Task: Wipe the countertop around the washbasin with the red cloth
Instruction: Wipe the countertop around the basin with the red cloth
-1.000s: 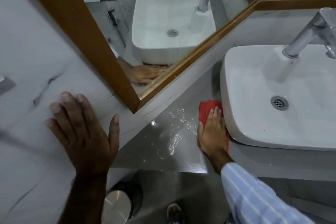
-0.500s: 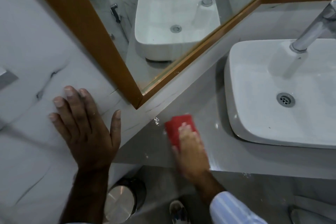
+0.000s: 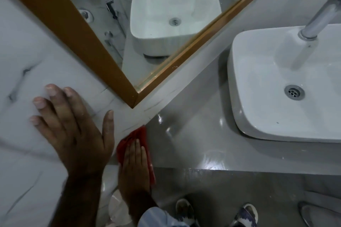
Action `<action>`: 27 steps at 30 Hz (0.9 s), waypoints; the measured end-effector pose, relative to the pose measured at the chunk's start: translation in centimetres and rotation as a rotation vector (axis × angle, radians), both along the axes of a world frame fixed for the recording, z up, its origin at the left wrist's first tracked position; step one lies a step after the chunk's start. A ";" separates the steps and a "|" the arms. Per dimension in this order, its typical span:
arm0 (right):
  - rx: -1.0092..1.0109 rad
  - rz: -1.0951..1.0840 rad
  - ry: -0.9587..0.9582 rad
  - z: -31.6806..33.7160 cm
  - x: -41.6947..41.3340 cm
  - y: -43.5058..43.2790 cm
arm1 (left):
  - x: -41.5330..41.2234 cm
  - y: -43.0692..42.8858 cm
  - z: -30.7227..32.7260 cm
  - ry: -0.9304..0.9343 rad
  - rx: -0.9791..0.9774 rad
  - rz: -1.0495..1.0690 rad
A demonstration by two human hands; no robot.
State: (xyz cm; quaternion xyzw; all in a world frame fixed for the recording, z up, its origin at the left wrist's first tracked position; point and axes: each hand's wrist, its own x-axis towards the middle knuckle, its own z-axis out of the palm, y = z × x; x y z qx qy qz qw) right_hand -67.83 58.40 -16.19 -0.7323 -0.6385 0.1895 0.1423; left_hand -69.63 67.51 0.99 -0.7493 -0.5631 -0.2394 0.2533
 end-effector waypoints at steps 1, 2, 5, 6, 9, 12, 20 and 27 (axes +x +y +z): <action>0.019 0.018 -0.015 -0.3 0.7 0.0 | -0.5 0.1 -0.1 -0.001 -0.024 0.001; 0.025 -0.010 0.005 -0.4 1.9 -0.2 | -0.9 0.2 -0.2 -0.004 -0.040 -0.002; -0.033 -0.175 0.029 0.4 9.1 -1.8 | -1.1 0.1 -0.5 -0.027 -0.066 0.004; -0.022 -0.241 -0.031 0.3 12.2 -2.4 | -0.9 0.0 -0.5 -0.041 -0.078 0.015; 0.002 -0.513 -0.203 0.2 22.2 -4.9 | -0.5 -0.3 -0.2 -0.065 -0.065 0.016; -0.080 -0.661 -0.224 0.1 26.2 -6.0 | 0.0 -0.5 -0.1 -0.062 -0.038 -0.004; -0.049 -0.083 0.000 -0.1 14.2 1.9 | -1.5 0.7 -2.1 -0.087 -0.067 -0.011; 0.081 0.360 -0.292 -0.3 27.5 -9.0 | -1.9 1.6 -3.2 -0.148 -0.139 0.051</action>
